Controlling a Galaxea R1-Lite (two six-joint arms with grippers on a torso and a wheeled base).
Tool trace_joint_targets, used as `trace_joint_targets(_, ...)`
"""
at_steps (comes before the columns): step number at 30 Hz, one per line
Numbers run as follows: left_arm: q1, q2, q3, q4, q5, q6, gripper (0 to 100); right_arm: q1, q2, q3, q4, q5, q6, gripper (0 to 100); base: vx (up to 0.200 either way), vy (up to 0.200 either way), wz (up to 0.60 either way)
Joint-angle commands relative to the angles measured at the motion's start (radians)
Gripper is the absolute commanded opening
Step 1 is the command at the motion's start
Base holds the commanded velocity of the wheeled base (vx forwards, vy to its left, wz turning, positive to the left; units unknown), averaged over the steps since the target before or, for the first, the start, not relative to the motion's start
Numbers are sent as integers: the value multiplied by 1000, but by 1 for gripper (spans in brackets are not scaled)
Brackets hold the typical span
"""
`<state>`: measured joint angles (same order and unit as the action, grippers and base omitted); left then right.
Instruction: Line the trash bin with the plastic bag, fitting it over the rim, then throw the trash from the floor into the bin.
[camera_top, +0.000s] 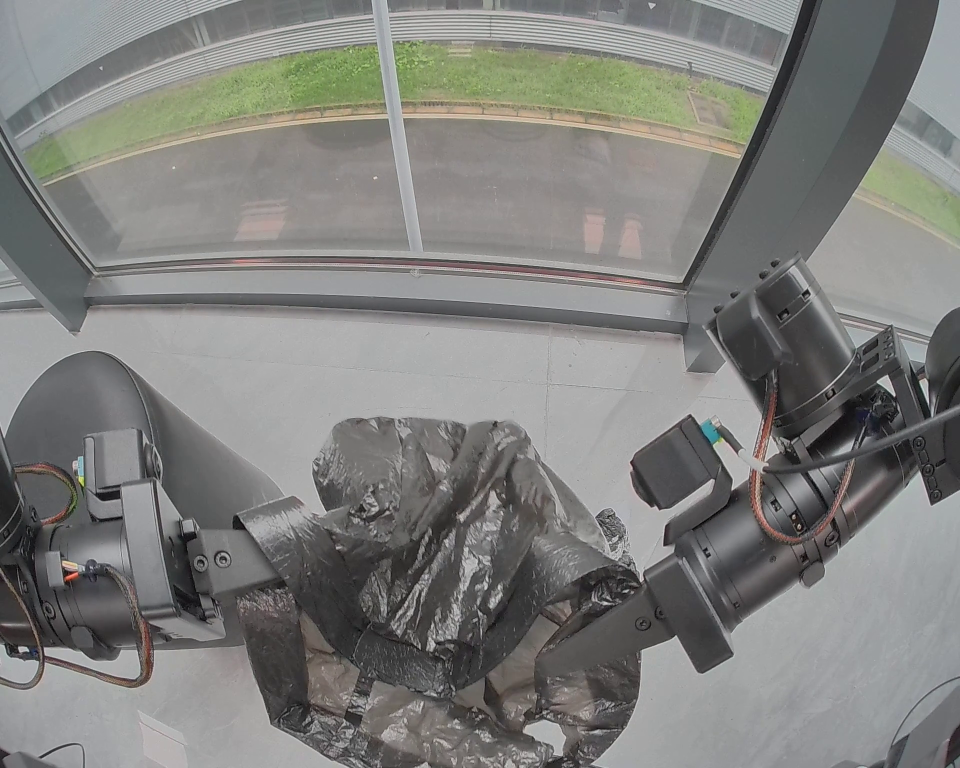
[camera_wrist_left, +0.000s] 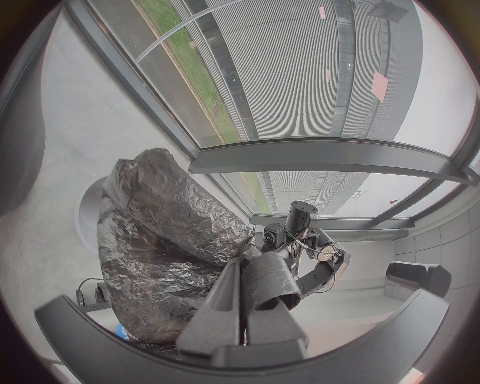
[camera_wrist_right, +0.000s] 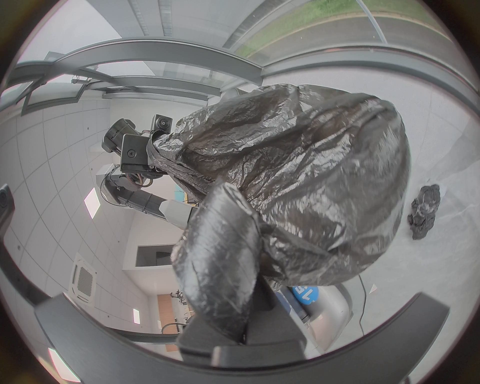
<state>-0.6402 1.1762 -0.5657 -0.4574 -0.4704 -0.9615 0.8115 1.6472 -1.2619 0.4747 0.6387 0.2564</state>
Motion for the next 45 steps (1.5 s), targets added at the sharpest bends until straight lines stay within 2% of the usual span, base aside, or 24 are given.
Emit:
trace_joint_targets(1,25,-13,24,-3,-14,-6,0,5,19,3,9,12,9,0,0,0,0)
trace_joint_targets(4,25,-13,27,-4,-40,-6,0,8,2,4,36,48,23,0,0,0,0)
trace_joint_targets(7,25,-10,32,-9,-85,-6,0,8,-26,16,78,127,29,0,0,0,0)
trace_joint_targets(10,25,-7,43,-9,-125,-6,0,6,-29,41,79,150,27,0,0,0,0)
trace_joint_targets(15,25,11,56,-9,-178,-8,0,2,-21,73,76,153,23,0,0,0,0)
trace_joint_targets(23,25,56,55,-10,-180,-8,0,0,0,95,73,153,21,0,0,0,0)
trace_joint_targets(32,27,135,76,-70,-180,-10,0,-6,60,98,30,153,20,0,0,0,0)
trace_joint_targets(45,119,214,109,-145,-180,-23,0,-5,155,98,-102,180,23,0,0,0,0)
